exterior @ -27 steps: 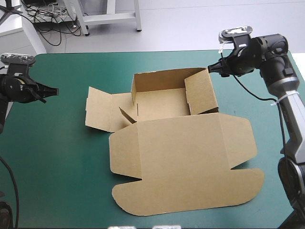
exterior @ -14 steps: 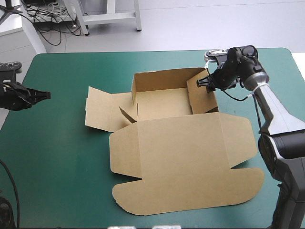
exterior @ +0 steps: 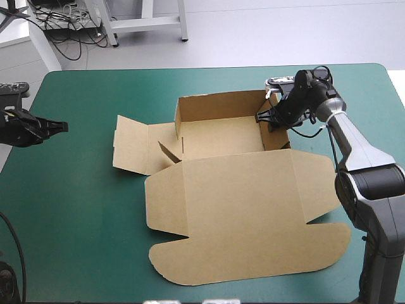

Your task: Fold the box

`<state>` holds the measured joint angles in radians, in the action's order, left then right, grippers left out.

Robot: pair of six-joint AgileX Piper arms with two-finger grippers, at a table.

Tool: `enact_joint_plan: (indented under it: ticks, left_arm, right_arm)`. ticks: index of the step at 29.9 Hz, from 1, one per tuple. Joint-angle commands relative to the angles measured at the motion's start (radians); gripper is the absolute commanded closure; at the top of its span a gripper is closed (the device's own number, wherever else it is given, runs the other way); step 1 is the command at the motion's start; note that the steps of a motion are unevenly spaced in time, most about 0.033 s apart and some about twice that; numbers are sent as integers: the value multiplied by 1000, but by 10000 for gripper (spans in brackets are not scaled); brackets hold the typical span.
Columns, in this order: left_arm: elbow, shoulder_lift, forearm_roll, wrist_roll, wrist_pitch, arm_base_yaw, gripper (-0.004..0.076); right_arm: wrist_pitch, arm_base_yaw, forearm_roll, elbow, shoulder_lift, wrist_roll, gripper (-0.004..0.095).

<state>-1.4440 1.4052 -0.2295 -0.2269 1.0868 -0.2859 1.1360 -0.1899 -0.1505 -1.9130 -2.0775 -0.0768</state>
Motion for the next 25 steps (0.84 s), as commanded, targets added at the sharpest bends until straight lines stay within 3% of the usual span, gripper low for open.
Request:
enact_joint_plan:
  ticks: [1, 4, 9, 16, 20, 25]
  left_arm:
    - [-24, -32, -19, 2, -36, -1, 733]
    - [-24, -32, -17, 2, -43, -1, 734]
    - [-24, -32, -2, 2, -43, -1, 734]
    - [-24, -32, 116, 2, -37, -1, 717]
    - [-24, -17, 93, 2, -39, -1, 641]
    - [-24, 41, 27, 2, -15, -1, 435]
  right_arm:
    - [23, -1, -11, -26, 45, -22, 732]
    - [64, -1, -12, -26, 32, -32, 921]
    - [92, 3, -41, -42, 37, -25, 927]
    - [118, 82, -228, -95, 116, -54, 927]
    - [118, 134, -239, -95, 184, -62, 927]
    - [118, 183, -279, -93, 268, -89, 928]
